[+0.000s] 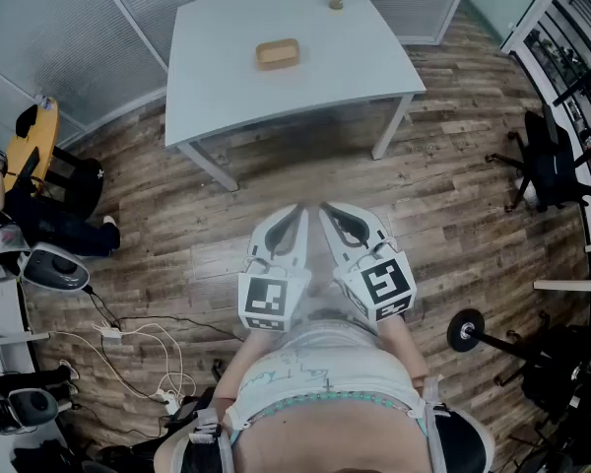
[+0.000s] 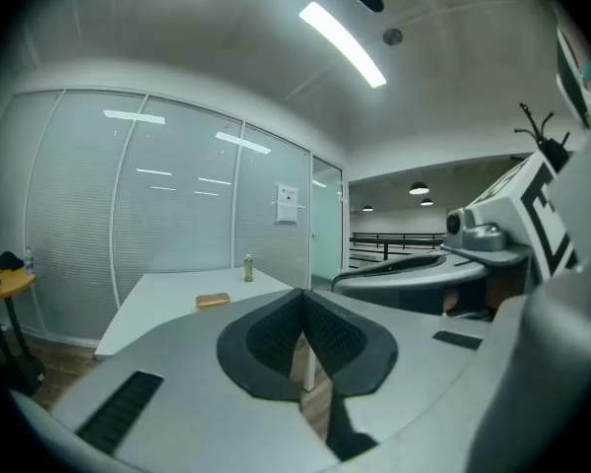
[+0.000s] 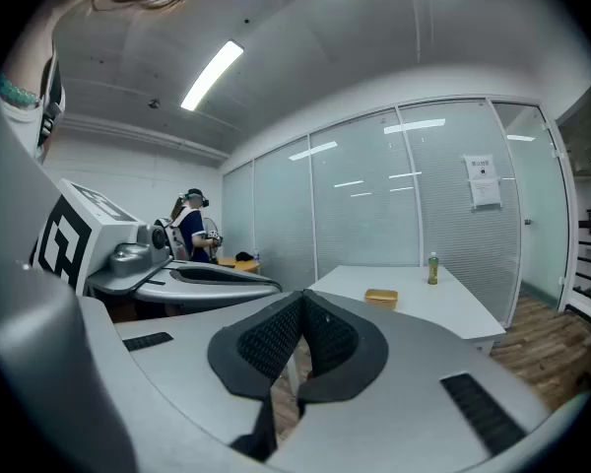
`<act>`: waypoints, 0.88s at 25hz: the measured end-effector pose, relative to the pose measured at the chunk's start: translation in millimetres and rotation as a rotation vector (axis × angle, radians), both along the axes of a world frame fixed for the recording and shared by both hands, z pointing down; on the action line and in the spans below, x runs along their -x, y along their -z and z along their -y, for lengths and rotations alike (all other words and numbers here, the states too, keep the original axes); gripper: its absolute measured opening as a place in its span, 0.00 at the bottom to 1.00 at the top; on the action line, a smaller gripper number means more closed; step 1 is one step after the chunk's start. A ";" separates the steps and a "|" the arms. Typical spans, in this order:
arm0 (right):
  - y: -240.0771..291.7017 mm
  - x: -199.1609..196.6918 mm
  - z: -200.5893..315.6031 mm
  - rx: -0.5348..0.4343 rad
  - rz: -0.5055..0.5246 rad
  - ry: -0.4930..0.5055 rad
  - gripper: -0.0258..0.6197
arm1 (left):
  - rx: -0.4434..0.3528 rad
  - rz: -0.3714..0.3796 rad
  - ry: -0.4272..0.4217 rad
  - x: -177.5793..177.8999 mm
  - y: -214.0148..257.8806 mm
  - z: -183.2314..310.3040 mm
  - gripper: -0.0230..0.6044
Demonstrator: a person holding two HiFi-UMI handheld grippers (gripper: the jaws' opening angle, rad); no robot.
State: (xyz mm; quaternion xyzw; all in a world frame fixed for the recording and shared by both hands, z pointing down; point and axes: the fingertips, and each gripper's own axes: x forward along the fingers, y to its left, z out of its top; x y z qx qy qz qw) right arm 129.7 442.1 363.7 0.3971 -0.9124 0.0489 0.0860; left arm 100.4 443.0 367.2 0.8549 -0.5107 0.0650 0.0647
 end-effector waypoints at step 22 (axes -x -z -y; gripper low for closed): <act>-13.8 -21.6 4.6 0.030 0.033 0.028 0.04 | 0.058 -0.049 0.079 -6.4 -21.2 -4.8 0.04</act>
